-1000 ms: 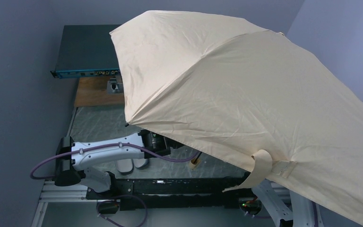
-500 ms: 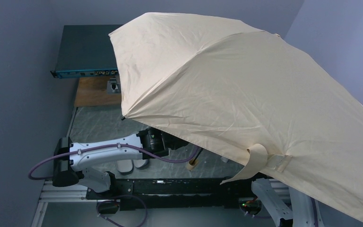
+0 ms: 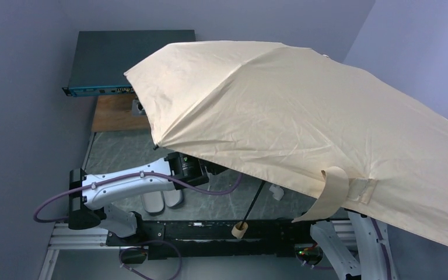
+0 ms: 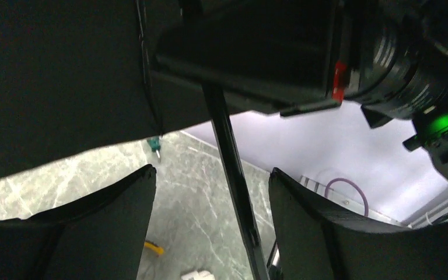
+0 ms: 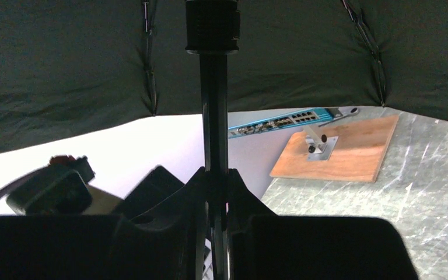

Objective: Open the umbrella

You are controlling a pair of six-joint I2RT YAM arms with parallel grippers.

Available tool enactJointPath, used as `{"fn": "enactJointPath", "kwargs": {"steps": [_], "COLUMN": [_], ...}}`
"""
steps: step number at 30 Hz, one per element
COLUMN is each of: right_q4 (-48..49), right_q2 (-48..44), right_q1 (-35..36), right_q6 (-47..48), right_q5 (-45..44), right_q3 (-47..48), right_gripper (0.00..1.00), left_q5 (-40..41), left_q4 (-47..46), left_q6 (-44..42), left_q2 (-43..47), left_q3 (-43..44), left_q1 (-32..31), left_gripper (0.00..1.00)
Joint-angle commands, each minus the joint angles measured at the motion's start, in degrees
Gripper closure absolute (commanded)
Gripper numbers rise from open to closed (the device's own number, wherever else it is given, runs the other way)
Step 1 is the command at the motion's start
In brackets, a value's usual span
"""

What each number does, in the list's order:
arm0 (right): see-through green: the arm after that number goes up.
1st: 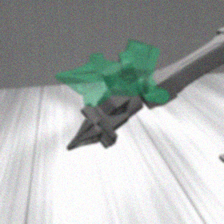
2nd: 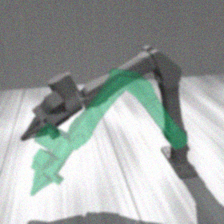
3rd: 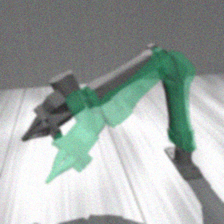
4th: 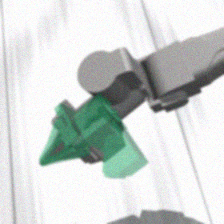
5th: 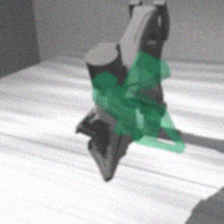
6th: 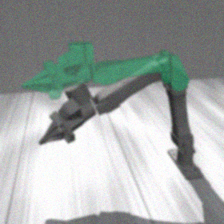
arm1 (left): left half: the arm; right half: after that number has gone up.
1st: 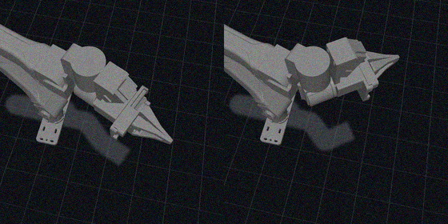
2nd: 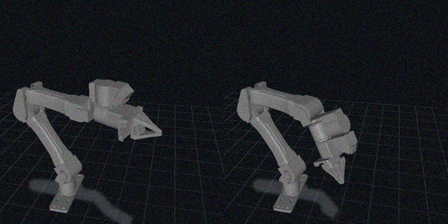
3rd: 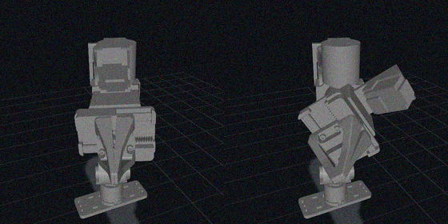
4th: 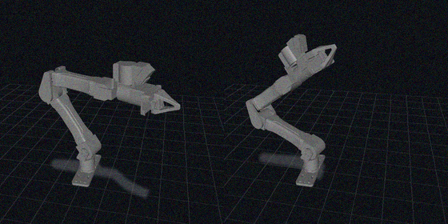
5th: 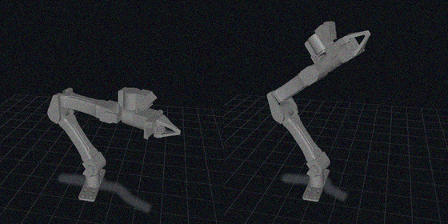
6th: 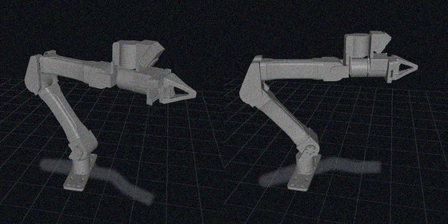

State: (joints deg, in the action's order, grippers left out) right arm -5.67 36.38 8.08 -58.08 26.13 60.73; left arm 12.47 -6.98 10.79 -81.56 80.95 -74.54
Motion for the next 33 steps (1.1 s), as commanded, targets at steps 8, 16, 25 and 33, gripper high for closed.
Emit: {"fn": "enactJointPath", "kwargs": {"steps": [8, 16, 25, 33], "right_q4": [5.4, 10.0, 8.2, 0.2], "right_q2": [-2.0, -3.3, -3.7, -3.8], "right_q1": [0.3, 0.3, 0.2, 0.3], "right_q6": [-2.6, -5.4, -4.1, 0.1], "right_q5": [3.7, 4.9, 5.1, 3.4], "right_q3": [-0.2, -2.1, -1.8, -0.5], "right_gripper": [1.00, 1.00, 1.00, 0.47], "left_q5": [-3.8, -5.3, -2.5, 2.6], "left_q4": [0.1, -1.0, -0.6, -3.5], "left_q6": [-1.3, 0.4, 1.5, 2.0], "left_q2": [-3.9, -4.4, -3.5, -0.7], "left_q3": [7.0, 6.8, 6.4, 2.9], "left_q1": [1.1, 1.8, 1.9, 2.0], "left_gripper": [0.48, 0.47, 1.00, 1.00]}}
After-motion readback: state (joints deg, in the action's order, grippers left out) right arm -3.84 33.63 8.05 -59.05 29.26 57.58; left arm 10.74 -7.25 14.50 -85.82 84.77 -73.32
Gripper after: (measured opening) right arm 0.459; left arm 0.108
